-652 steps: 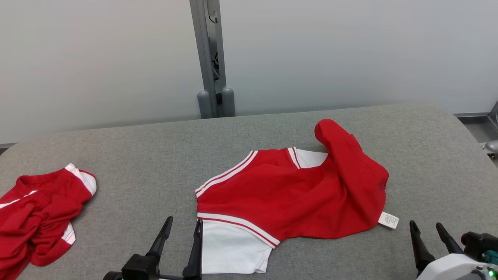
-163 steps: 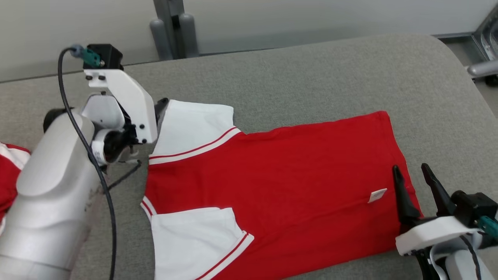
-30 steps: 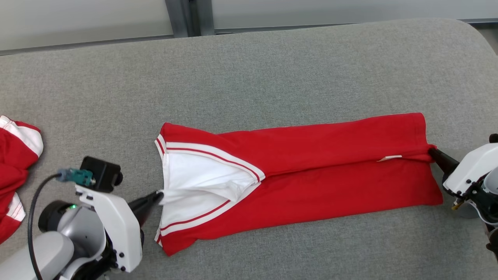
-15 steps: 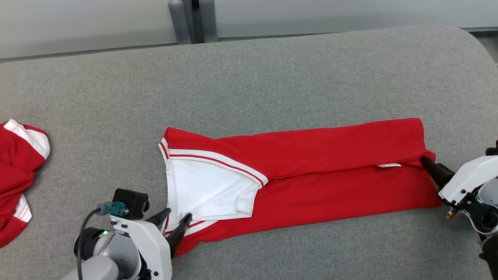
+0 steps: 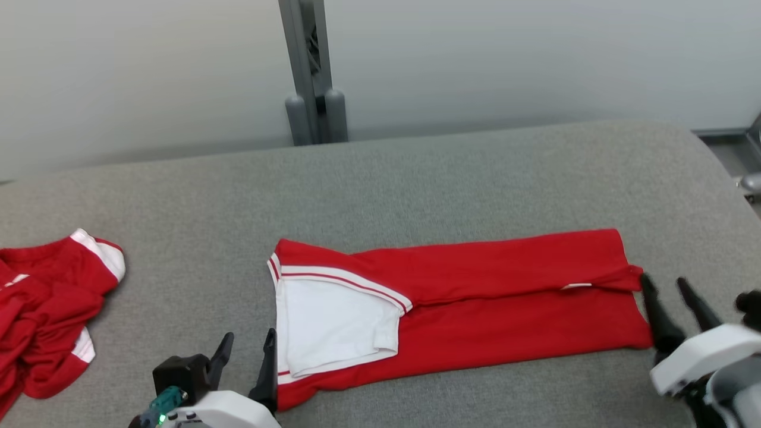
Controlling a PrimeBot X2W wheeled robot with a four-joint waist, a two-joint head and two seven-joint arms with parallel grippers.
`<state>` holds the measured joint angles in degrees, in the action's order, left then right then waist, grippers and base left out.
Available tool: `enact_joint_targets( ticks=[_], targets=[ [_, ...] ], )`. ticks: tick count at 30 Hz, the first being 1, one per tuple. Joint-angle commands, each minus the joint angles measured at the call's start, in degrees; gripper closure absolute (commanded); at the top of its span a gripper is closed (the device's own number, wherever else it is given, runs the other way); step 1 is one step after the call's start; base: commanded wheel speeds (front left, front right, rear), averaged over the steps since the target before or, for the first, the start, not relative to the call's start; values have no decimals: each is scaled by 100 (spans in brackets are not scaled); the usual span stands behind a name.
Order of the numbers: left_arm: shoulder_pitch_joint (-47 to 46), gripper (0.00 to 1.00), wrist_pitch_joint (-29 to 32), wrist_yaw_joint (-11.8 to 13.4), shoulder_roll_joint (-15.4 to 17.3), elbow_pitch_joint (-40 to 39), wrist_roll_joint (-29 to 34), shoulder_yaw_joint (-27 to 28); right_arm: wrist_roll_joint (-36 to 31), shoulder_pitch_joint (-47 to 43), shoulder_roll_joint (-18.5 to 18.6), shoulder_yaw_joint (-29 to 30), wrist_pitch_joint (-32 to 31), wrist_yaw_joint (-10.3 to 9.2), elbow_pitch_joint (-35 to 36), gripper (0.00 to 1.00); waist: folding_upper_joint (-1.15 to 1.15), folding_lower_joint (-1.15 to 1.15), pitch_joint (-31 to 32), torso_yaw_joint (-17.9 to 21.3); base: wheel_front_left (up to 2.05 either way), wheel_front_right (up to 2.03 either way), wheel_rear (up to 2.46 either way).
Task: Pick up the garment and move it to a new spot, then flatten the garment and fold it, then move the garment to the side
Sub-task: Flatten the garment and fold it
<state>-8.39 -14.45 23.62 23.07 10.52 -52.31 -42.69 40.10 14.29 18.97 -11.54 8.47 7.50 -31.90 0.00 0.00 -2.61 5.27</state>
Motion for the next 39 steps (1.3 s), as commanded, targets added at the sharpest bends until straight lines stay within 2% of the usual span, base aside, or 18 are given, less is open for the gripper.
enact_joint_targets(
  ticks=[1, 5, 8, 11, 16, 23, 32, 39],
  targets=[
    [103, 0, -42, 9, -80, -21, 86, 94, -132, -169, -44, -87, 169, -2, 97, 0, 0, 0, 294, -67, 0, 0, 0],
    [313, 0, -78, -11, -265, -168, 634, 423, -528, -476, -244, -240, 497, -2, 280, 0, 0, 0, 498, -75, 0, 0, 0],
    [595, 0, -76, -124, -489, -334, 1079, 749, -878, -655, -376, -183, 633, -2, 365, 0, 0, 0, 632, -78, 0, 0, 0],
    [892, 0, -77, -239, -674, -342, 1441, 998, -1245, -854, -531, -15, 682, -2, 475, 0, 0, 0, 809, -77, 0, 0, 0],
    [1270, 0, -79, -466, -921, -270, 1916, 1299, -1910, -1255, -825, 481, 678, -2, 1066, 0, 0, 0, 992, -50, 0, 0, 0],
    [1605, 0, -79, -699, -1172, -145, 2380, 1727, -2463, -1815, -1184, 1013, 676, -2, 1689, 0, 0, 0, 1192, -28, 0, 0, 0],
    [1967, 0, -80, -1095, -1508, 18, 2920, 2215, -2671, -2355, -1340, 1068, 678, -2, 1926, 0, 0, 0, 1353, -34, 0, 0, 0],
    [2021, 0, -80, -1313, -1678, 199, 3169, 2420, -2499, -2432, -1424, 1053, 678, -2, 1874, 0, 0, 0, 1395, -43, 0, 0, 0]
  ],
)
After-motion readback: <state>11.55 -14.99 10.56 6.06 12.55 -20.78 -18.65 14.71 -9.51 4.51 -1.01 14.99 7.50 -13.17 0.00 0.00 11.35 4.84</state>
